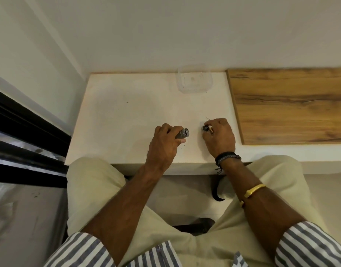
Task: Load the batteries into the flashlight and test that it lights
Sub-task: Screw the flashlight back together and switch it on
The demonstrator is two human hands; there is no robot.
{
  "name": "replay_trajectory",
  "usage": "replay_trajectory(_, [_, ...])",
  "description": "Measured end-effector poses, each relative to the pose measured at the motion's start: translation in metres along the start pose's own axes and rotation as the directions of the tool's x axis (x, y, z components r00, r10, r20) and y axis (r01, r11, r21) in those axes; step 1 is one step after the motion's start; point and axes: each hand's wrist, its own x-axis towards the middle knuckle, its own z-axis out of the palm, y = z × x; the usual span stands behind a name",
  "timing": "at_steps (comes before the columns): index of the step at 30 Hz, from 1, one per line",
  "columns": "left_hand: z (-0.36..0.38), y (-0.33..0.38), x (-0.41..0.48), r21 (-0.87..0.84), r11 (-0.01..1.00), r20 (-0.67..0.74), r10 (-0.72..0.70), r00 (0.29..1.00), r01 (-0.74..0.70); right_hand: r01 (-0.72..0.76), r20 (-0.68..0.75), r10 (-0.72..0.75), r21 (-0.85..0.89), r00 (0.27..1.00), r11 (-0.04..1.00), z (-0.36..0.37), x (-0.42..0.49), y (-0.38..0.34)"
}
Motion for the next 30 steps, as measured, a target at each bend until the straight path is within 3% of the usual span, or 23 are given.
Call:
replay_trajectory(2, [0.000,0.000,0.000,0.003,1.000,-0.009,0.009,1.000,-0.009,0.045,-0.039,-0.039,0.174,0.999,0.984,-0.005,-0.003,-0.011])
replay_trajectory(6, [0.000,-0.001,0.001,0.021,1.000,-0.027,-0.008,1.000,0.009,-0.006,0.044,-0.016,0.454,0.999,0.891,-0.017,-0.014,-0.028])
replay_trajectory(11, [-0.004,-0.001,-0.001,0.058,0.998,-0.046,0.012,0.999,-0.010,0.118,0.121,-0.198,0.480,0.973,0.869,-0.028,-0.023,-0.035])
replay_trajectory(25, [-0.012,0.004,-0.003,0.073,0.995,-0.040,0.064,0.997,-0.061,0.194,0.122,-0.264,0.409,0.957,0.892,-0.031,-0.023,-0.033])
replay_trajectory(30, [-0.012,0.005,-0.004,0.087,0.992,-0.032,0.096,0.995,-0.093,0.109,0.168,-0.186,0.383,0.968,0.917,-0.031,-0.024,-0.037])
